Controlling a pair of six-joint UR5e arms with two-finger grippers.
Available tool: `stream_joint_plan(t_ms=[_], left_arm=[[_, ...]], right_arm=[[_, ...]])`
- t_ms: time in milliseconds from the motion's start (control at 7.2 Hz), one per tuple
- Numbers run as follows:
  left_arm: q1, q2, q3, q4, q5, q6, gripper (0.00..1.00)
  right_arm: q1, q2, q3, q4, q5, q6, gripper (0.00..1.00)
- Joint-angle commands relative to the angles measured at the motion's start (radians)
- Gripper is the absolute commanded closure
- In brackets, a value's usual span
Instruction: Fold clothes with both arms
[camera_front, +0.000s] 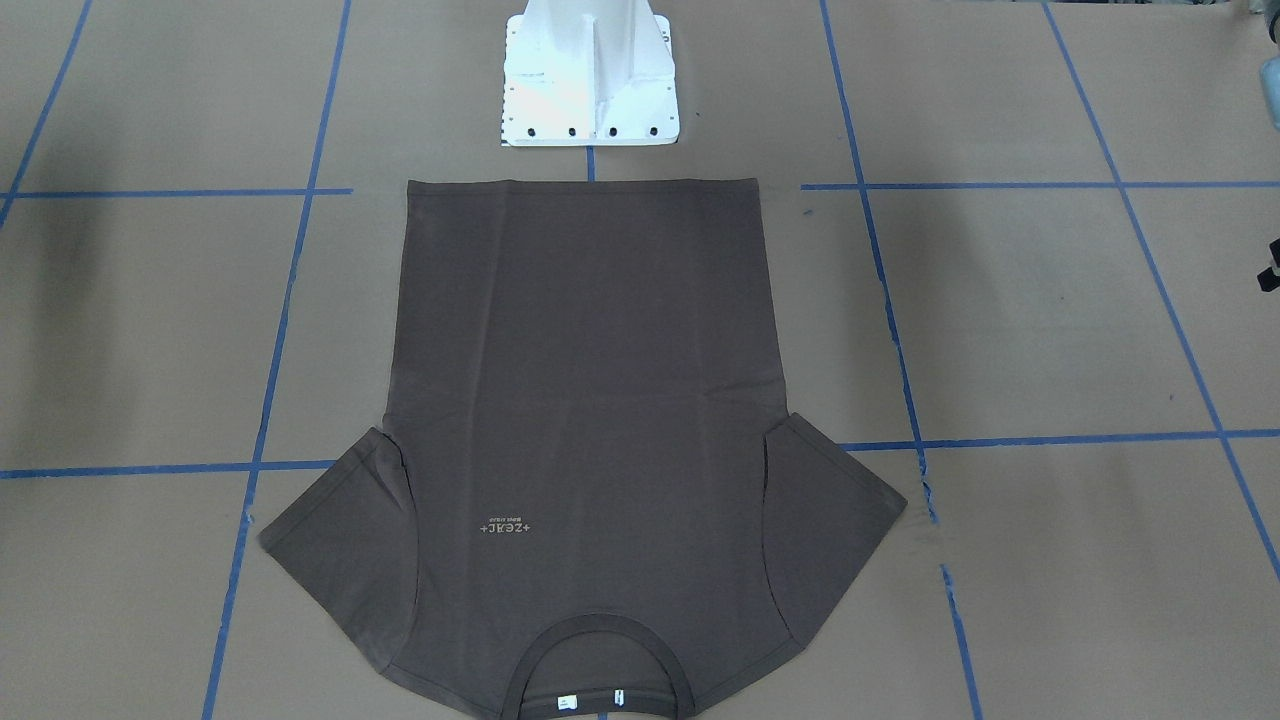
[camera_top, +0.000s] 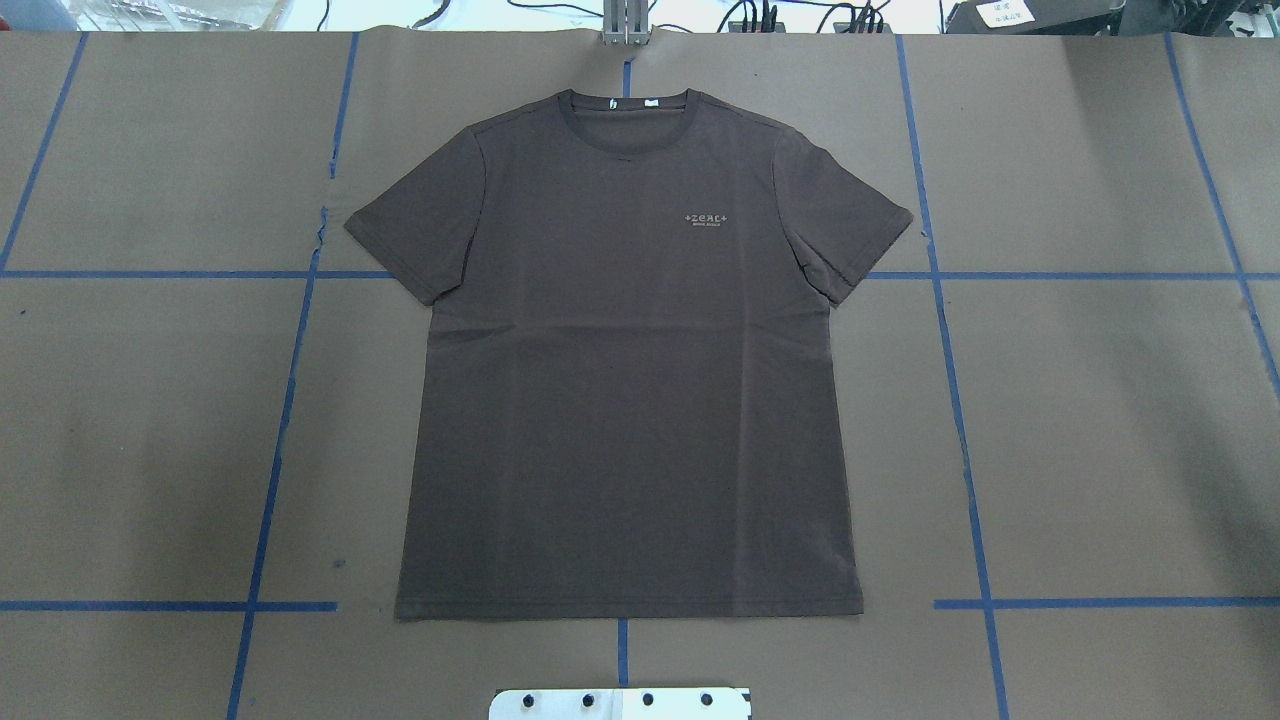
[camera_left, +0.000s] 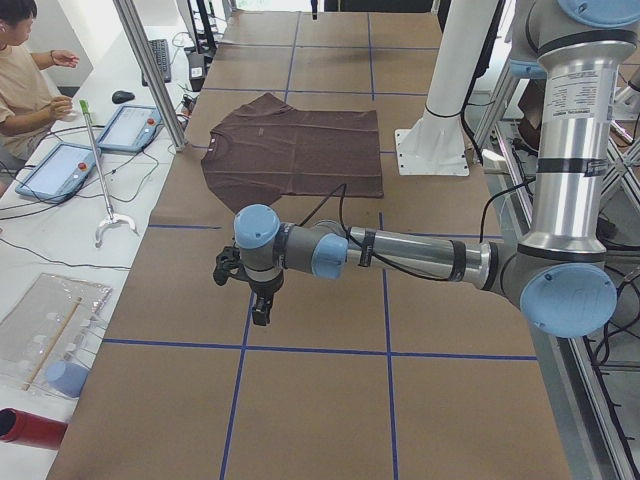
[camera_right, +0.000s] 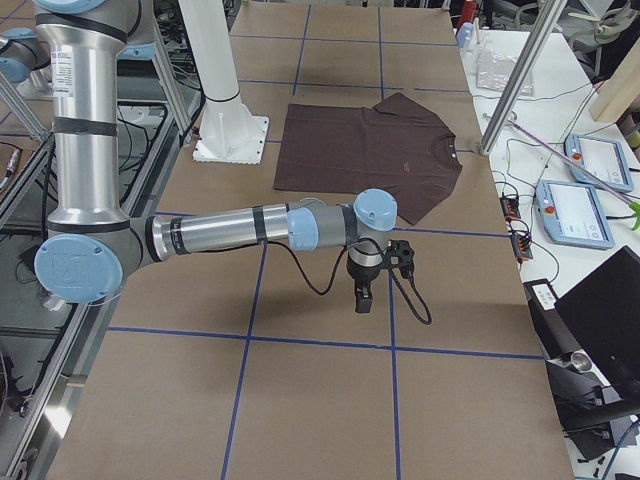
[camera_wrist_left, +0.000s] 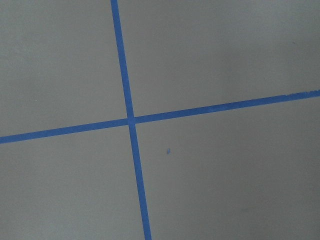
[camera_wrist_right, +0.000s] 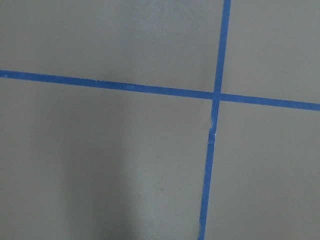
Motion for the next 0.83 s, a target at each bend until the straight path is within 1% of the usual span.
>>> stream_joint_plan(t_ms=[0,139,278,417,556,694], left_arm=[[0.001,0.012,-0.001,-0.058,0.000,-0.001,0.00],[0.001,0.014,0.007,-0.060,-0.003,-0.003,0.00],[0.006,-0.012,0.054,-0.157,-0.005,-0.009,0.00],[0.007,-0.003,0.077,-0.248,-0.009,-0.036,0.00],[0.009,-0.003,0.076,-0.296,-0.011,-0.053,0.00],[0.011,-0.005,0.082,-0.301,-0.008,-0.052,0.00]], right_arm=[[-0.008,0.009,-0.008,0.004,0.030,0.001,0.00],[-0.075,0.027,-0.023,0.082,0.042,0.004,0.00],[-0.133,0.017,-0.040,0.172,0.050,0.007,0.00],[-0.201,0.059,-0.061,0.223,0.042,0.041,0.00],[-0.264,0.134,-0.090,0.240,0.006,0.138,0.00],[-0.333,0.256,-0.160,0.241,-0.030,0.276,0.00]])
